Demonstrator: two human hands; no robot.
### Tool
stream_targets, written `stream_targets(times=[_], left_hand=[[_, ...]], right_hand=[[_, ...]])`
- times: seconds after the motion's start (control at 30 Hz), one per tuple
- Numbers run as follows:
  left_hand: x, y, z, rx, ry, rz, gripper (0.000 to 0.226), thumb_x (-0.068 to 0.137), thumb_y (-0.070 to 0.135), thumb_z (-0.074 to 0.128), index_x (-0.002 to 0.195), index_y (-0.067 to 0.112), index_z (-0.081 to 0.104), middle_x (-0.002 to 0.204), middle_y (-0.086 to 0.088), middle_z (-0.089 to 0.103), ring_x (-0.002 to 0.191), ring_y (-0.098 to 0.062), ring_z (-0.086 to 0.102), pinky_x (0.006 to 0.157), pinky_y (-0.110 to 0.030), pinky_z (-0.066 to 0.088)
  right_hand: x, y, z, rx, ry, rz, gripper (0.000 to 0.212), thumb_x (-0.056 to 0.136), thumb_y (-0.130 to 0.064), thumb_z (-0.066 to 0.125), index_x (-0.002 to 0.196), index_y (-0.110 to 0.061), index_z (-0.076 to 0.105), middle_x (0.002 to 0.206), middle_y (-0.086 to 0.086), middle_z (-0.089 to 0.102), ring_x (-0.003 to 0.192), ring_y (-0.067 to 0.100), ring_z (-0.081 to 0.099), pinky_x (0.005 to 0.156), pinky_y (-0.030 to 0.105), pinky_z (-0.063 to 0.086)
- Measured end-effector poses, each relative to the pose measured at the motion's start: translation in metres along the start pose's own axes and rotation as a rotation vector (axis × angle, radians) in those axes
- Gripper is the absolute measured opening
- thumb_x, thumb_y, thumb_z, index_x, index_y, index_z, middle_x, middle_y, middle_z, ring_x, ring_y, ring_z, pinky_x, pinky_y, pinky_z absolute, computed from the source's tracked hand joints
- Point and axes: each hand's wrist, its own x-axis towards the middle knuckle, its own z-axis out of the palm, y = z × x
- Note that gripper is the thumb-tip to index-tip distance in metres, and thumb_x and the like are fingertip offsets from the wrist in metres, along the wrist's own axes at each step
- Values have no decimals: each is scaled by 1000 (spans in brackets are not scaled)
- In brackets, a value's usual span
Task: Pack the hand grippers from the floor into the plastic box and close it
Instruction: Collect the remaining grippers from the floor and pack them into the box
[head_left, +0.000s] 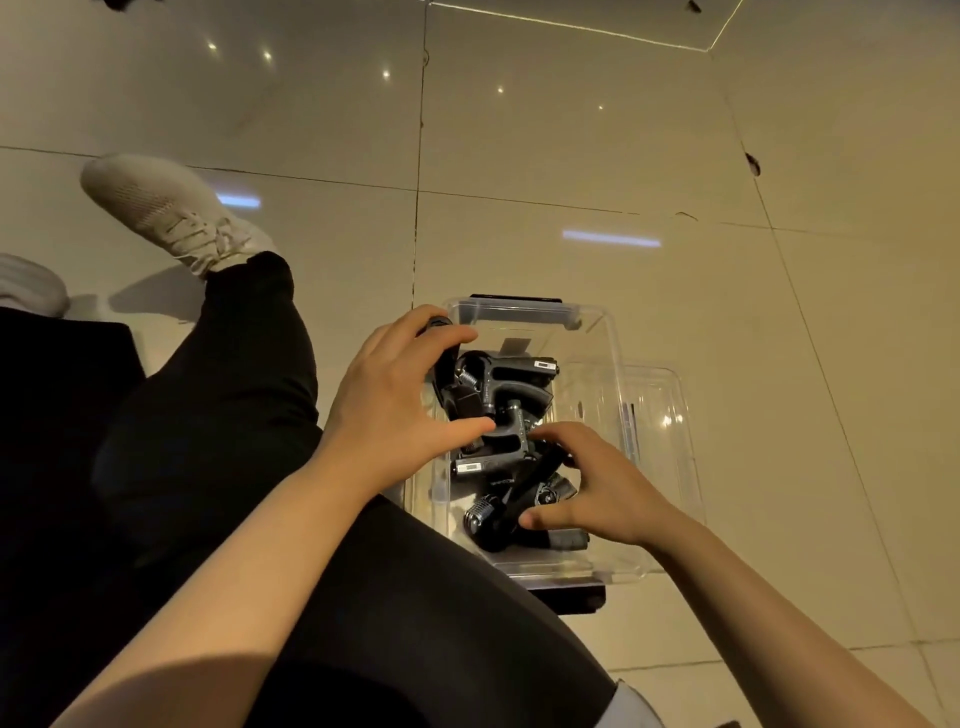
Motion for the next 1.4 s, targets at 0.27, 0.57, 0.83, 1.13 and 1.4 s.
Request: stream_targets(times=[0.27, 0.57, 0.83, 1.13, 1.4], left_hand=[[-1, -6, -3, 38, 23, -30, 69, 62, 41, 82, 124, 27, 54, 135, 3, 44, 122, -18, 39, 93, -23, 26], [-2, -7, -1, 11, 23, 5, 70, 60, 58, 66, 123, 30, 54, 133, 5, 45, 119, -14, 40, 90, -12, 21], [-1, -8, -2, 3, 27, 24, 69, 61, 62, 58, 122, 29, 54, 134, 6, 45, 119, -14, 42, 90, -13, 23], [-1, -7, -2, -11, 33, 33, 67, 62, 62, 59, 121, 29, 55, 133, 6, 46, 119, -13, 42, 89, -10, 21], [1, -9, 0, -11, 36, 27, 68, 62, 62, 59, 121, 30, 55, 134, 7, 45, 120, -14, 42, 90, -11, 21]], right_hand=[[6, 34, 12, -402, -422, 51, 80, 65, -33, 77, 134, -21, 37, 129, 1, 36, 116, 20, 43, 95, 30, 45], [22, 40, 10, -894, -536, 6, 89, 72, -35, 77, 144, -18, 28, 140, 9, 33, 118, 26, 38, 96, 33, 41], [17, 36, 11, -931, -394, -173, 87, 69, -42, 77, 139, -11, 35, 133, 8, 38, 112, 22, 37, 95, 30, 41], [27, 26, 1, -585, -466, -95, 81, 62, -34, 80, 131, -12, 43, 125, 3, 36, 109, 18, 38, 91, 27, 45], [26, 39, 7, -828, -528, -85, 86, 67, -33, 80, 138, -11, 36, 132, 6, 35, 112, 20, 37, 91, 30, 46]])
